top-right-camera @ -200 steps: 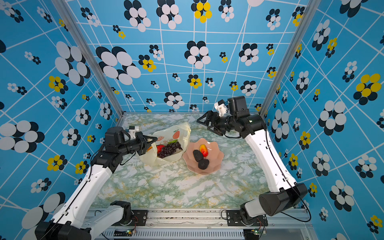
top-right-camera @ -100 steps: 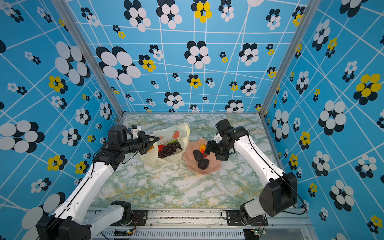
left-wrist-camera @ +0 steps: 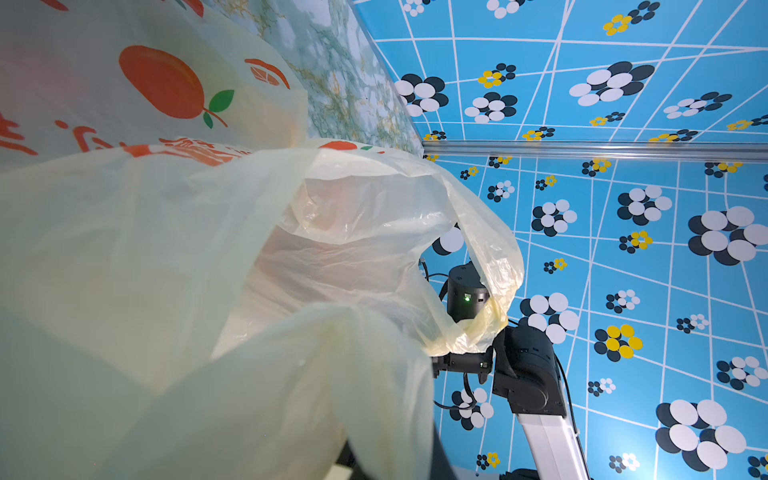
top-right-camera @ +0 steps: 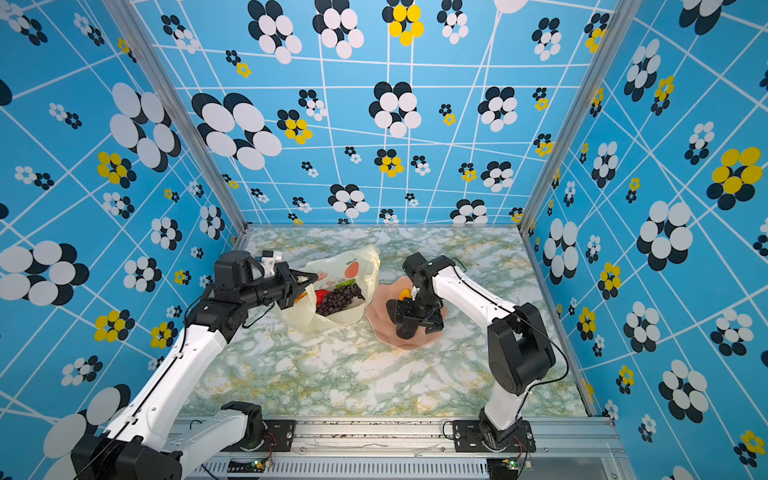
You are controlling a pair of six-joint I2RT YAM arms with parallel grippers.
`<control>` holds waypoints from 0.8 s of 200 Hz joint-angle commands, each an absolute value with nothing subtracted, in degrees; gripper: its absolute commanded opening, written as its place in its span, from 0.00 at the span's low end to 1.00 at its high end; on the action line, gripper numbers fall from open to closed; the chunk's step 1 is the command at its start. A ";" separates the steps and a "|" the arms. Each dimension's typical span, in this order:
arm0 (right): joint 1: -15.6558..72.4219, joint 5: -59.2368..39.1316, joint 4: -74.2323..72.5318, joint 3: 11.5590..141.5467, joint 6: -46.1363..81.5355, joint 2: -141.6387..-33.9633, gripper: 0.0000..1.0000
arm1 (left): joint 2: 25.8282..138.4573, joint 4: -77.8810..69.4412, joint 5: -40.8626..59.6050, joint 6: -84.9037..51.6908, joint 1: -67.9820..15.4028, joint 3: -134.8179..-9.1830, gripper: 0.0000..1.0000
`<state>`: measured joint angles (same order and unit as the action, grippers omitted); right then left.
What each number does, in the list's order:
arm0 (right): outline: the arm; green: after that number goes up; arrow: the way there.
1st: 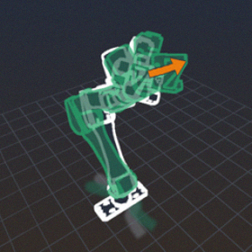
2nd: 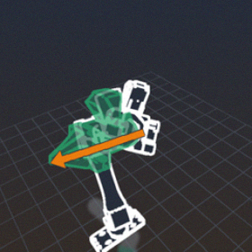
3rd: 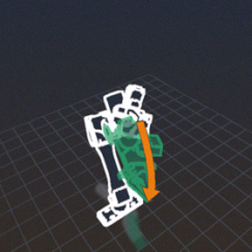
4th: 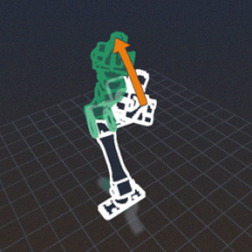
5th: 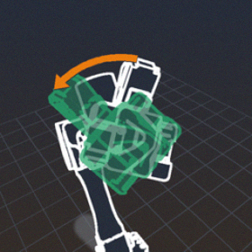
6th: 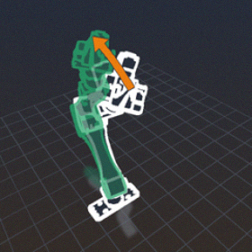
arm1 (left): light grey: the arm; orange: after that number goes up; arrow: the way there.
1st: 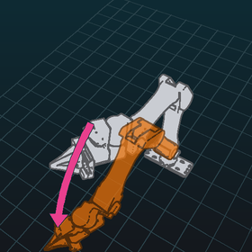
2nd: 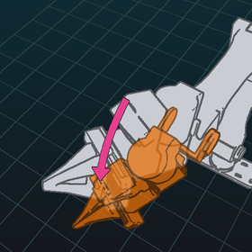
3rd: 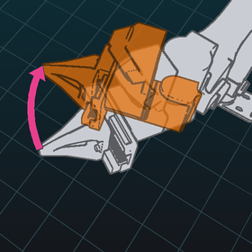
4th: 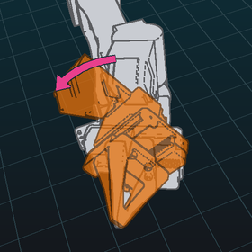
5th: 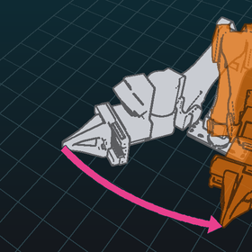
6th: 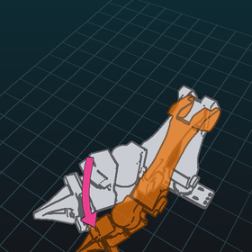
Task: Place the fruits into the plastic bag
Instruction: 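Lower the right gripper onto the smaller avocado and close on it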
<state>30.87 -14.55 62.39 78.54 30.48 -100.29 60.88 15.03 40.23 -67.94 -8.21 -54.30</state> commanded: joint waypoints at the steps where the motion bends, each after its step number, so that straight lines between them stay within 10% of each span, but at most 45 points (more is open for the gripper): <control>1: 31.60 -12.03 62.11 79.77 30.01 -101.64 0.96 | 59.79 15.44 40.08 -66.97 -7.82 -54.35 0.00; 160: 32.08 -9.14 60.71 85.14 30.90 -111.49 0.96 | 59.24 14.50 40.12 -67.65 -7.99 -52.90 0.00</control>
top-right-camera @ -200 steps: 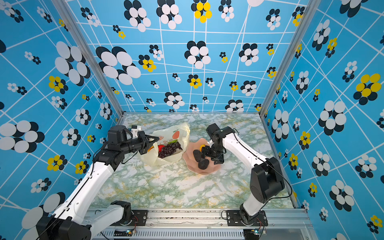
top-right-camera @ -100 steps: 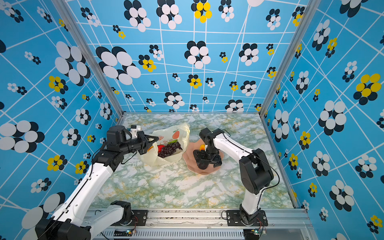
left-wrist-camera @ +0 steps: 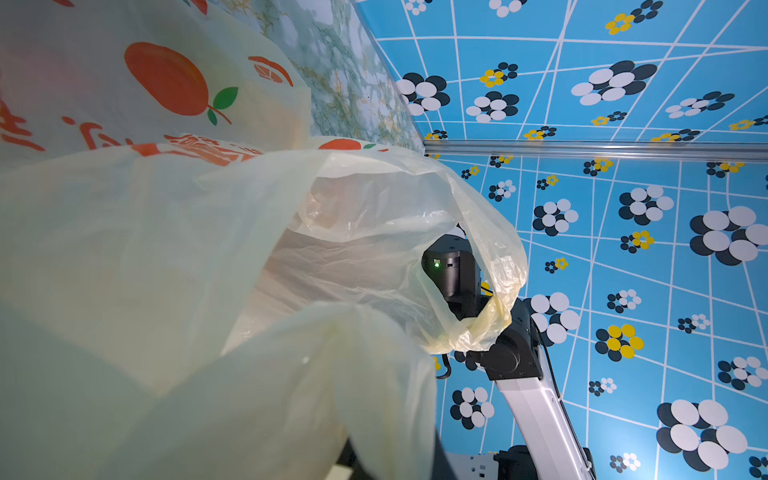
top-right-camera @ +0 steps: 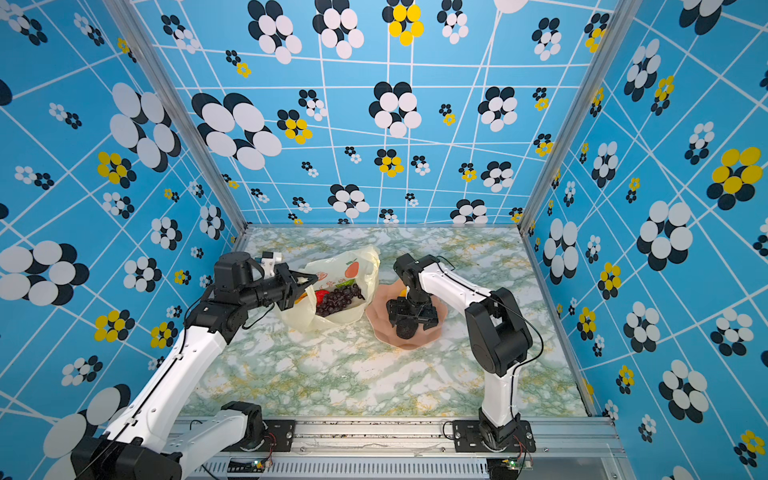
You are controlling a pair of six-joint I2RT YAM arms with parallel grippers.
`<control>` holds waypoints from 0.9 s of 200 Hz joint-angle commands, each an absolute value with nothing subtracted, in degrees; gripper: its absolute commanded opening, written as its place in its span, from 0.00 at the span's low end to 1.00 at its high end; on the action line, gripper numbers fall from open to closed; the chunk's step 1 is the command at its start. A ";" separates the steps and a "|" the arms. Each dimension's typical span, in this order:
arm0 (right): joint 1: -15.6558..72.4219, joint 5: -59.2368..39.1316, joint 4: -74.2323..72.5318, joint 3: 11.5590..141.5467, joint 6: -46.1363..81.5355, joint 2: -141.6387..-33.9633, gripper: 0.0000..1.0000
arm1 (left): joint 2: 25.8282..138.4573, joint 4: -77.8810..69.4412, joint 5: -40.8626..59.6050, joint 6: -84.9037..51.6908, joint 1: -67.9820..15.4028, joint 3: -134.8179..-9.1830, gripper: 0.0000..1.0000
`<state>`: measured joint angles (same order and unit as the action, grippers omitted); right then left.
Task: Place the fruits into the plastic bag
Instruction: 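Lower the right gripper onto the smaller avocado and close on it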
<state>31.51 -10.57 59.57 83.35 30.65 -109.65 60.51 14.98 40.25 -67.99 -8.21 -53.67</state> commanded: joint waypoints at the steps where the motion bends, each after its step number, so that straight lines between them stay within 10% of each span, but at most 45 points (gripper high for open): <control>1: 32.12 -9.14 60.72 85.15 30.87 -111.56 0.96 | 59.24 14.50 40.14 -67.67 -7.99 -52.91 0.00; 180: 32.21 -9.78 61.50 85.78 29.36 -114.48 0.51 | 59.72 14.06 39.77 -67.85 -8.00 -52.72 0.00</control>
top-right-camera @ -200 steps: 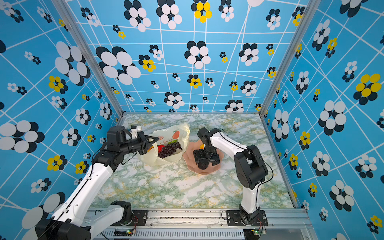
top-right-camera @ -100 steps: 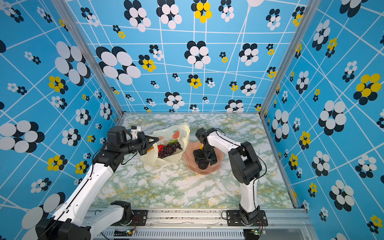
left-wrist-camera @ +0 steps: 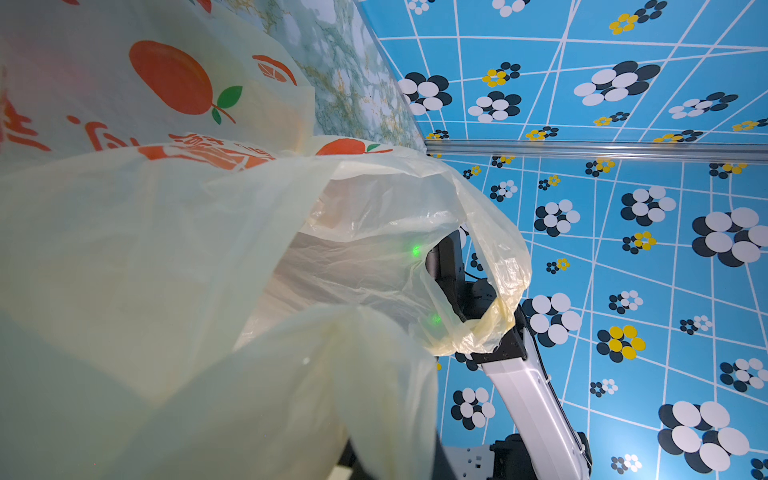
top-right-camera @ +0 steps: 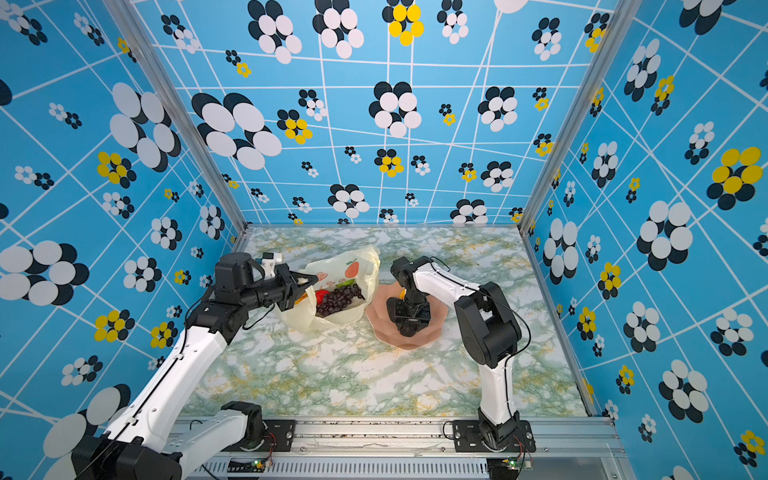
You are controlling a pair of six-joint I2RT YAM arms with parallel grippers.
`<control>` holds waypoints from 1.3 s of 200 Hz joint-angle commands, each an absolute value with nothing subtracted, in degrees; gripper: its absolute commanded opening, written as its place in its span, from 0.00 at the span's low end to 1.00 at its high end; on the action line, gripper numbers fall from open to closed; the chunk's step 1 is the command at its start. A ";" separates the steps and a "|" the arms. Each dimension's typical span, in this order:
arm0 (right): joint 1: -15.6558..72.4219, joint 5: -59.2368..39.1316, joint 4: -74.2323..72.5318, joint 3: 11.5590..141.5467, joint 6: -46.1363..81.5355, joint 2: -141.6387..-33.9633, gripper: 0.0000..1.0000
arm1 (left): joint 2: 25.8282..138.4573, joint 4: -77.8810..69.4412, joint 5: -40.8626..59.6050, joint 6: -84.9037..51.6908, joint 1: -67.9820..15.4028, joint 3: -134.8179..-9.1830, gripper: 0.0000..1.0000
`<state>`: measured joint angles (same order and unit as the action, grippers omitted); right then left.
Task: Place the fruits into the plastic bag
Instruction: 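Lower the right gripper onto the smaller avocado and close on it, then lift the avocado up out of the pink bowl with the right gripper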
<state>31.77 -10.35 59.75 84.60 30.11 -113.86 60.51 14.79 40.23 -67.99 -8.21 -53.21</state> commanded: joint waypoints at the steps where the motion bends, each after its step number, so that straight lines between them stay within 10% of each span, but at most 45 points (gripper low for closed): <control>1: 32.19 -9.77 61.51 85.78 29.31 -114.46 0.51 | 59.74 14.06 39.75 -67.80 -7.95 -52.73 0.00; 186: 28.23 -9.70 63.37 94.00 29.54 -93.39 0.38 | 59.77 13.79 39.79 -67.94 -8.88 -52.83 0.00; 260: 28.41 -27.52 47.71 103.76 38.03 -88.86 0.36 | 58.83 13.98 40.08 -68.03 -9.13 -52.29 0.00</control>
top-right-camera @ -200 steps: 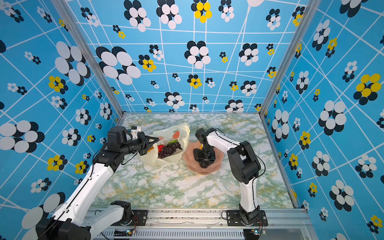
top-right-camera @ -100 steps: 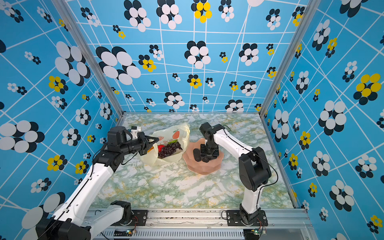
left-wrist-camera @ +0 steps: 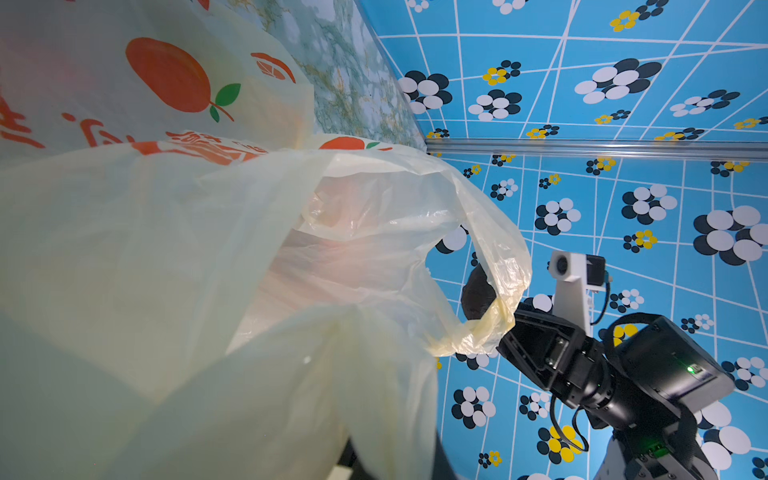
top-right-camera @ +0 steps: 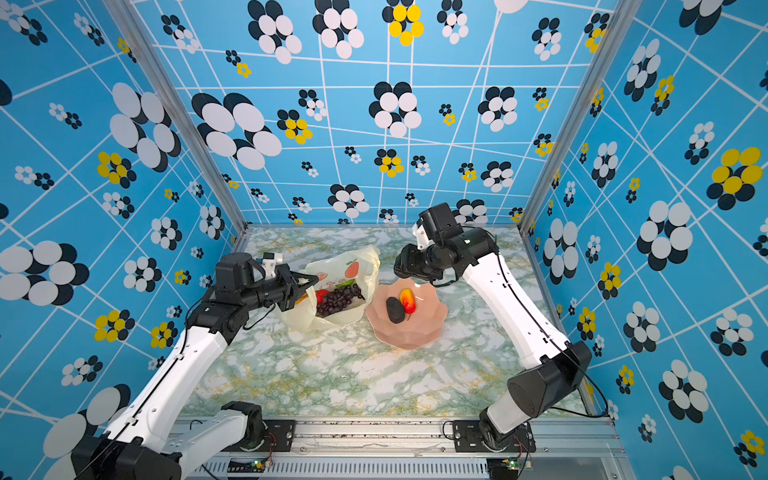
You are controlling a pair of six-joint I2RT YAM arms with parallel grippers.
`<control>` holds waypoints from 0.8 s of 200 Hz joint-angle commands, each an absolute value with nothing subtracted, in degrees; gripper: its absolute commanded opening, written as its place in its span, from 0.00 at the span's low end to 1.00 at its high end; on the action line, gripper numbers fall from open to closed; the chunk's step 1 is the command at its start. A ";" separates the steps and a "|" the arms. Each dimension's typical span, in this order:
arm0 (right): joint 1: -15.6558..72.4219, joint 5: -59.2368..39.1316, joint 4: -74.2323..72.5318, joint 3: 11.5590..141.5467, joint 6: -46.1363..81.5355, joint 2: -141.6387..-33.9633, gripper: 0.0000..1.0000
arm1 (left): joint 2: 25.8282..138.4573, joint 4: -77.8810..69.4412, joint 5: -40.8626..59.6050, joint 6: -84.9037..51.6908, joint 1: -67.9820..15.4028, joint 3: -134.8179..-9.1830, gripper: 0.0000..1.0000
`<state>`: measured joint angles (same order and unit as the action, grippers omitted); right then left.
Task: Place the fruits into the plastic bag
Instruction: 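Lift the avocado up out of the pink bowl with the right gripper, then carry the avocado into the bag mouth held by the left gripper and release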
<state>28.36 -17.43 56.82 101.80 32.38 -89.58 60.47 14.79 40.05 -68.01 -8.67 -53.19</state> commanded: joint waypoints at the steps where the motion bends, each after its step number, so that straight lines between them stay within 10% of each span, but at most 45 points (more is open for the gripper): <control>1: 28.44 -27.78 47.50 103.83 38.26 -88.86 0.36 | 58.82 13.97 40.03 -68.03 -9.09 -52.29 0.00; 160: 45.42 -25.68 58.06 120.99 38.52 -106.17 0.33 | 53.91 13.80 40.69 -68.90 -9.22 -48.53 0.00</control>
